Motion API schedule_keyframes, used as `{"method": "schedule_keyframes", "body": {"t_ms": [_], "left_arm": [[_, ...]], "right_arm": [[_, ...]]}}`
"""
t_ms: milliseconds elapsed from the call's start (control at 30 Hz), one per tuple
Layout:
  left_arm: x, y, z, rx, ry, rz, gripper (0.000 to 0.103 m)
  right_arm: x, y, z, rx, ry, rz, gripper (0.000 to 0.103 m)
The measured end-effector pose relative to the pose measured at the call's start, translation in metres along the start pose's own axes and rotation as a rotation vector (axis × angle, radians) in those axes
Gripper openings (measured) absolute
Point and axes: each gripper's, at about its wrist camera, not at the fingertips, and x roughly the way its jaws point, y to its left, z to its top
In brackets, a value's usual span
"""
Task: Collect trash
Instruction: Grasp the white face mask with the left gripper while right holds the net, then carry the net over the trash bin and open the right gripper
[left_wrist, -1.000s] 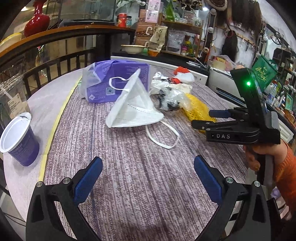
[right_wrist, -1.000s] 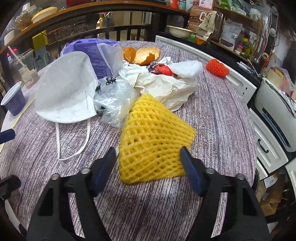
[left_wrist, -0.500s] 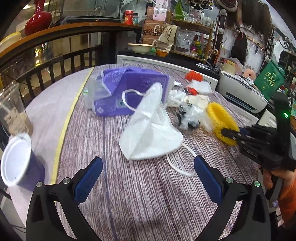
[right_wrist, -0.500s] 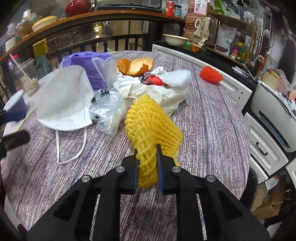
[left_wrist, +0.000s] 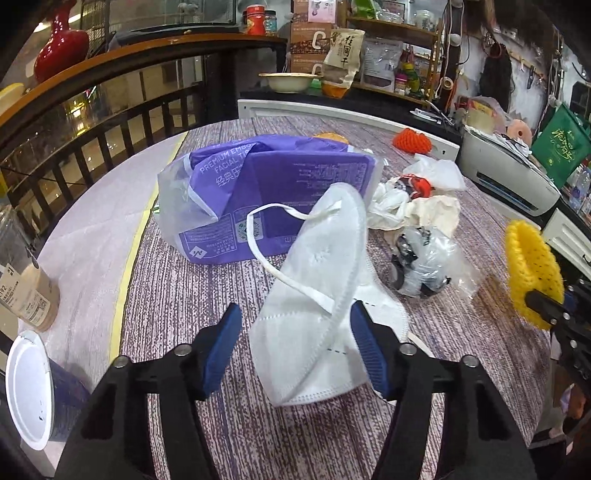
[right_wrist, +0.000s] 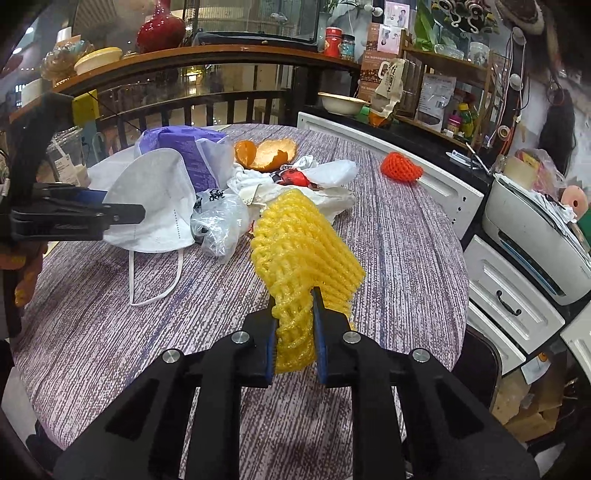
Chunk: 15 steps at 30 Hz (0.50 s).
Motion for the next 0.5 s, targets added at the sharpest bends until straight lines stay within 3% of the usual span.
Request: {"method": "schedule_keyframes", "body": {"t_ms": [67,133,233,500], "left_arm": [[0.006,0.005,-0.001,-0.022,0.023,-0.003,0.045],[0.01,0.011,-0.004,-0.052,0.042,-0.011,0.027],[0.013,0.018,-0.007,-0.084,0.057,-0.016,0.017],[-0.002,0.019,-0.014,-0.074,0.031,-0.014,0.005]], "right_arm": [[-0.003,-0.001,-0.003,0.003,-0.011,0.002,0.017],[-0.004,-0.002,-0.005,0.006,-0.017,0.002,0.017],[-0.003,-0.004,-0.008,0.02,-0.022,0.005,0.017],[-0.009,-0.013,-0.013,0.069,-0.046,0.007,0.017]]}}
